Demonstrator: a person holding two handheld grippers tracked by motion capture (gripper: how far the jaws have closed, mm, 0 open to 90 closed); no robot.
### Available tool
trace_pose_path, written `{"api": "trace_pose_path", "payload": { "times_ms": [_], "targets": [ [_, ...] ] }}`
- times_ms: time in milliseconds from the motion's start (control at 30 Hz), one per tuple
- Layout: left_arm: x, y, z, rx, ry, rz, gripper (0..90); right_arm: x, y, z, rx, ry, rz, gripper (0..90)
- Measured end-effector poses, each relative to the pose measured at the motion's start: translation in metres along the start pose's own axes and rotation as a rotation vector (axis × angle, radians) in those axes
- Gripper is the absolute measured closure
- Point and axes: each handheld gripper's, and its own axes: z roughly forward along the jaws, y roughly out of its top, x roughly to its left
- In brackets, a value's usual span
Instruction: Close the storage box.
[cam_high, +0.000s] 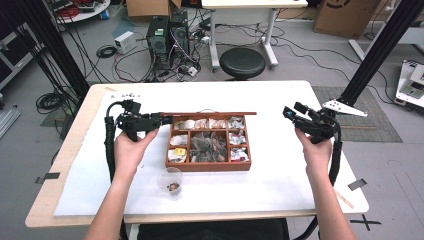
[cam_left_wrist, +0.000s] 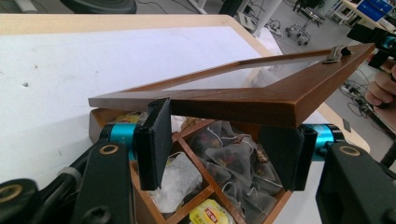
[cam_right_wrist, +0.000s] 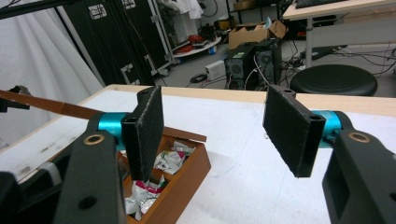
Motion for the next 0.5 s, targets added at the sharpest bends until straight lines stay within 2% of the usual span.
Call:
{"api": "trace_pose_path", "payload": {
  "times_ms": [100,300,500],
  "targets": [
    [0.000,-0.003,-0.001,0.000,-0.006,0.002,43.7,0.000,0.000,0.000,0.000,0.001,-0.001,39.0],
    [0.004,-0.016,-0.002,-0.011,-0.048,0.013,42.4,0.002,0.000,0.001,-0.001,0.004,-0.005,39.0],
    [0.003,-0.026,-0.003,-0.022,-0.046,0.040,42.6,0.003,-0.001,0.002,0.006,0.010,-0.005,39.0]
  ]
}}
